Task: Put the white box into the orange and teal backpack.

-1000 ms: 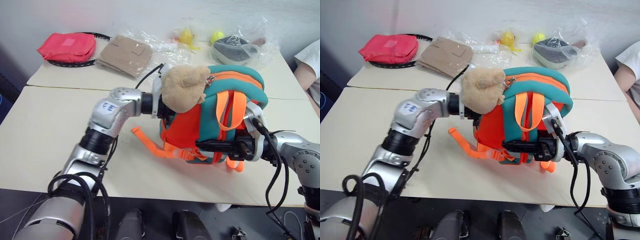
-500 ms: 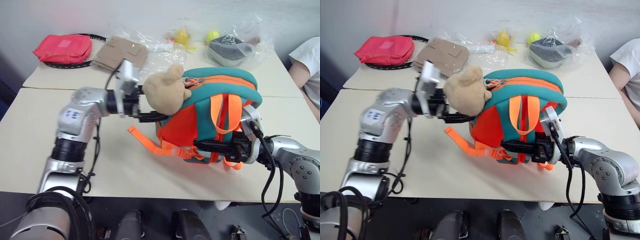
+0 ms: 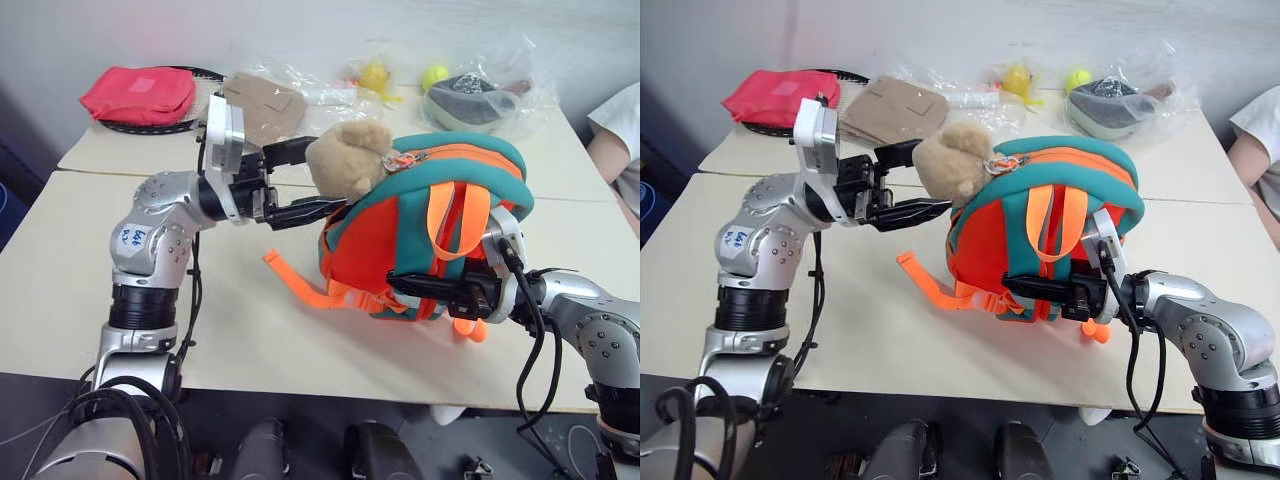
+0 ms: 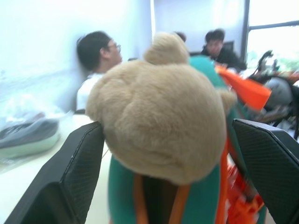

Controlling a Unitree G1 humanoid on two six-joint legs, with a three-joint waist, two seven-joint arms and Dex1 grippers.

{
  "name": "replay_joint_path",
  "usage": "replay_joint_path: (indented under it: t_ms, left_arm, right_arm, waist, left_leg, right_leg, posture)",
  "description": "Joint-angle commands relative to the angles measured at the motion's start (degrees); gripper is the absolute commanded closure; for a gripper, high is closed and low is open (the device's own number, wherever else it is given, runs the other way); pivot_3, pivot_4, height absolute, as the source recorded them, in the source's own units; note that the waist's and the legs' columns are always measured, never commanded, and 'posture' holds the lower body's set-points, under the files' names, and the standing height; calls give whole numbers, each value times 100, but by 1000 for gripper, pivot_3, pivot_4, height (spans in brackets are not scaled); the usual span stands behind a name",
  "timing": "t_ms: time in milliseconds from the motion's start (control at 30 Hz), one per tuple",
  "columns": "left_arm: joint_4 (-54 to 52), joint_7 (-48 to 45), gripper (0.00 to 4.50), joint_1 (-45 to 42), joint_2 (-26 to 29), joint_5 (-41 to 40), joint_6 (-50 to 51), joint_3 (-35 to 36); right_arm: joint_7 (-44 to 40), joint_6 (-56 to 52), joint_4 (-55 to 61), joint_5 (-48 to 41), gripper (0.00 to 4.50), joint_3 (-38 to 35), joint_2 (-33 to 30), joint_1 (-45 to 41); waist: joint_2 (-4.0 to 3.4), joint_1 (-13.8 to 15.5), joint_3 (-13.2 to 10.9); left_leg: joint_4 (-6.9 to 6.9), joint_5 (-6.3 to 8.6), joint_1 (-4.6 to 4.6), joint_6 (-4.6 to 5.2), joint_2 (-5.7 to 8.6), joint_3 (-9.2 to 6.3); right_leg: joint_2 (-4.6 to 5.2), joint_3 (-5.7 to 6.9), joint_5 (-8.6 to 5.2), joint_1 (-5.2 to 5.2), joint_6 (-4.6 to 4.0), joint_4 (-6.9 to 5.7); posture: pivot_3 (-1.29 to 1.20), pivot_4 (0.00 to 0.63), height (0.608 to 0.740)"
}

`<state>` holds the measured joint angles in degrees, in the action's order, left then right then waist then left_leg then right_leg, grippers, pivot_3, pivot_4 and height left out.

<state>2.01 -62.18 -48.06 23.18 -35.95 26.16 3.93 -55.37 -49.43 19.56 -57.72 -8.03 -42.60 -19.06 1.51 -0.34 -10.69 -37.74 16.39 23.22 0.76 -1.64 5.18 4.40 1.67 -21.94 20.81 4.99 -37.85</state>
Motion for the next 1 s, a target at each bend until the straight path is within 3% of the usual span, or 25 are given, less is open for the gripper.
replay_joint_path:
  t_ms: [33,300,433,633,833,900,1000]
  left_arm:
    - [-252,59,625,-35,-77,-173,21,29]
    - [526,538,3044,-181,94,190,-373,373]
    - [1076,807,3838,29,452,989,-867,146]
    - [1045,852,3838,687,853,1608,-735,-328]
    - [835,604,3838,1455,874,1993,-1093,-962]
    - [812,775,3838,1604,811,1935,-1121,-877]
    - [665,1233,3838,1631,541,1344,-923,-215]
  right_arm:
    - [-2,13,78,-11,4500,-88,-42,-63]
    - [150,50,99,25,4500,-127,53,-45]
    - [322,131,162,28,4500,-229,103,31]
    - [620,223,364,-22,4500,-414,192,318]
    - [891,323,518,-53,4500,-451,360,574]
    - [903,409,496,41,4500,-404,396,617]
    - [868,523,459,173,4500,-370,411,682]
  waist:
    - [0,4,0]
    - [0,3,0]
    - [0,-7,0]
    - [0,8,0]
    - [-4,4,5]
    - [-6,7,8]
    - [-8,8,9]
  left_leg:
    - [0,0,0,0,0,-1]
    - [-4,0,-1,-1,0,-3]
    - [-6,-1,-7,-1,0,-1]
    - [-5,1,-8,1,0,-6]
    - [-4,2,-20,1,1,-8]
    - [-4,2,-25,0,0,-8]
    - [-3,2,-29,0,1,-8]
  right_leg:
    - [0,1,0,0,0,0]
    - [0,4,0,-3,0,2]
    - [-1,4,0,-3,0,7]
    - [2,10,0,-13,0,2]
    - [3,10,0,-25,0,10]
    - [3,8,0,-26,0,10]
    - [4,7,0,-30,0,10]
  posture:
    - [0,150,740]
    - [0,150,740]
    - [0,150,740]
    - [0,150,740]
    - [0,150,740]
    - [0,150,740]
    - [0,150,740]
